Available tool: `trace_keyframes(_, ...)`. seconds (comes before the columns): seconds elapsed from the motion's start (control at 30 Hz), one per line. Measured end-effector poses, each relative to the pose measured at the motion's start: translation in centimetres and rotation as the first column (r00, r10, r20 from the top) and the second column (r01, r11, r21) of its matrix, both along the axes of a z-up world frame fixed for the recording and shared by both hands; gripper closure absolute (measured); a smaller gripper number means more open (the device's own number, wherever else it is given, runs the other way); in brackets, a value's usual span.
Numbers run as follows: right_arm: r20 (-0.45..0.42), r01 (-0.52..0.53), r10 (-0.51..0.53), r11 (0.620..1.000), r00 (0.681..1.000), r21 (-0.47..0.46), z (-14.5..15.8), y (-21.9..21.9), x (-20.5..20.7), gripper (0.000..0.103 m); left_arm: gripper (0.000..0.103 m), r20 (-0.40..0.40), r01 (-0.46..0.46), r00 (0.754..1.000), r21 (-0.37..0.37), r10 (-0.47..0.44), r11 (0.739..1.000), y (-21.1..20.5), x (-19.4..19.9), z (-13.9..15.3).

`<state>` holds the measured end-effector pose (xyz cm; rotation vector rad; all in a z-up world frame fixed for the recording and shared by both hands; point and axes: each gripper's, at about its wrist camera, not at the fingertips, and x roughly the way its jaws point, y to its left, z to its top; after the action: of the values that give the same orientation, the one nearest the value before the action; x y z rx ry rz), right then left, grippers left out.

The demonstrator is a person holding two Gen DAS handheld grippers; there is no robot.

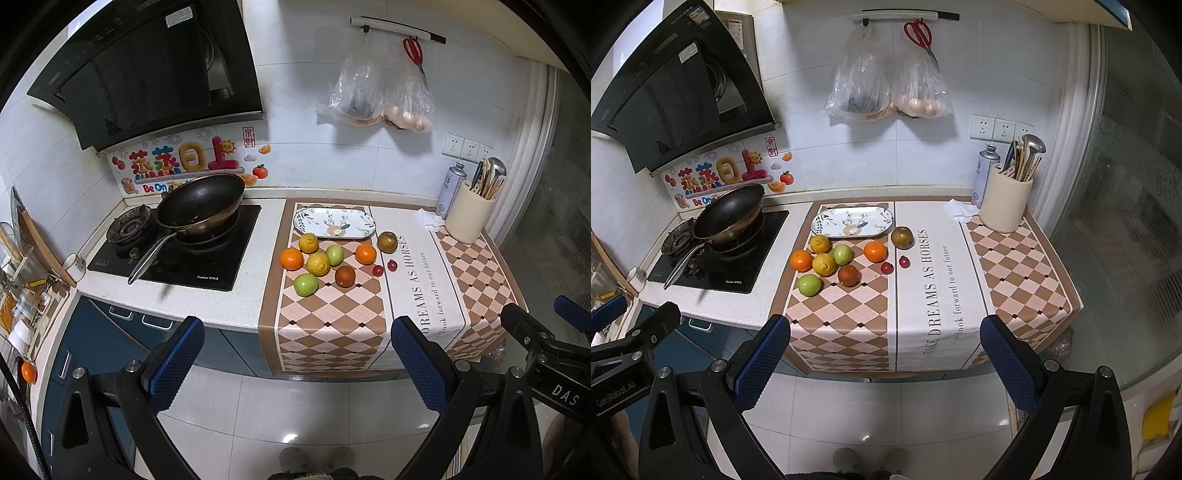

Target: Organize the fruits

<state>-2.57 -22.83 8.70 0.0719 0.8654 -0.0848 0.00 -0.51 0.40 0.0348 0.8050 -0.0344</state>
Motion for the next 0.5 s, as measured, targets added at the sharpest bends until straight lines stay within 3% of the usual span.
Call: trace_keyframes(0.5, 0.003, 0.001, -0.001, 1.000, 1.000, 0.003, 0.05, 0.27, -0.40, 0.000, 0.000, 0.003, -0.001, 1.000, 0.000, 0.001, 1.000, 0.10, -0.14, -0.02)
